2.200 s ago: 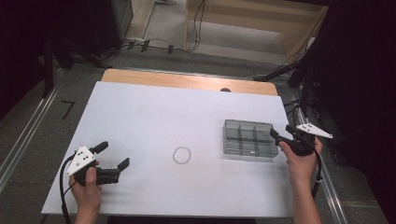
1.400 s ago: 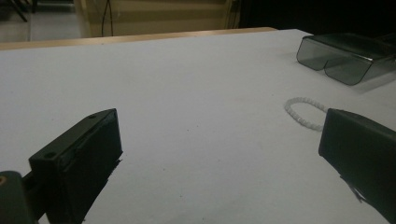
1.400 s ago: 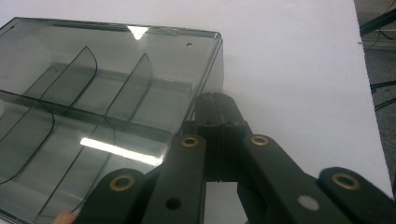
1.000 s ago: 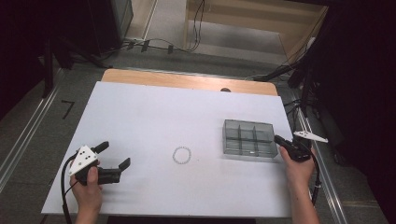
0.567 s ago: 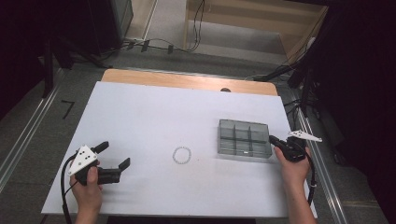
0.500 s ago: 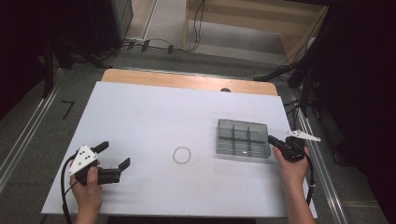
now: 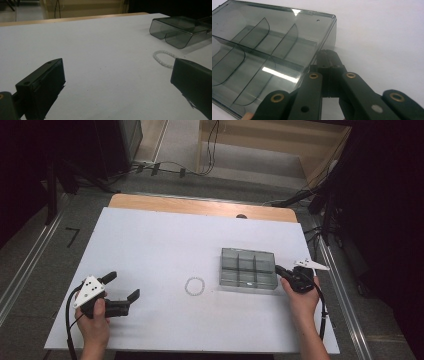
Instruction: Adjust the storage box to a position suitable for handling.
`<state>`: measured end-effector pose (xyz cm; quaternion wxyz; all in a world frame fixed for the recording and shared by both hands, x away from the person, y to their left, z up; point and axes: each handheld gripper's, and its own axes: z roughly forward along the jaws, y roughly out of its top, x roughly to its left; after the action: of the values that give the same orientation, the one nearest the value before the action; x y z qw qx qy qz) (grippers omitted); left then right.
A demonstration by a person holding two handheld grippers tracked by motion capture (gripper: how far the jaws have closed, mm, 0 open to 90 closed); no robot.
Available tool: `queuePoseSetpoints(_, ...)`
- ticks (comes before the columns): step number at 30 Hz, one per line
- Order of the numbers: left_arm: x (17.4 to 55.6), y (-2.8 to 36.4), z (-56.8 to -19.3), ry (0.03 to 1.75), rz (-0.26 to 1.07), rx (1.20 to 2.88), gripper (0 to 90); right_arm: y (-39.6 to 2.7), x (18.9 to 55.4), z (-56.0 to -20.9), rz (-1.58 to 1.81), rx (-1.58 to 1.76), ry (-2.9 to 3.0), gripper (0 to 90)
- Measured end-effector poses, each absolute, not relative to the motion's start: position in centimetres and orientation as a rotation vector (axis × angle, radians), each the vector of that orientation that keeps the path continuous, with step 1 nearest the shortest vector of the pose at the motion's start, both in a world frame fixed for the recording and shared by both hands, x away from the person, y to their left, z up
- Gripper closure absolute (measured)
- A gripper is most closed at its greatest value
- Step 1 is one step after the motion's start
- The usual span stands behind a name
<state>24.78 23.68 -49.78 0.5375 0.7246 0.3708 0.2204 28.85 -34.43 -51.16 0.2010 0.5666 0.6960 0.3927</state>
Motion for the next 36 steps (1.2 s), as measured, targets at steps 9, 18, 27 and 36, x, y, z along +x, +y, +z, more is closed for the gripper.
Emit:
queuePoseSetpoints(9,24.8,23.7,-49.8,0.881,0.523,1.724,0.0,-32.3,29.1,-51.3,1.118,1.541,1.984,88.0)
queuePoseSetpoints(18,24.8,23.7,-49.8,0.881,0.522,1.725,0.0,-30.7,29.3,-51.4,1.135,1.520,2.019,88.0)
queuePoseSetpoints(27,24.8,23.7,-49.8,0.881,0.521,1.723,0.0,-28.5,29.4,-51.8,1.134,1.489,2.083,88.0)
queuePoseSetpoints(36,24.8,23.7,-49.8,0.883,0.518,1.724,0.0,-26.9,29.0,-51.8,1.150,1.455,2.127,88.0)
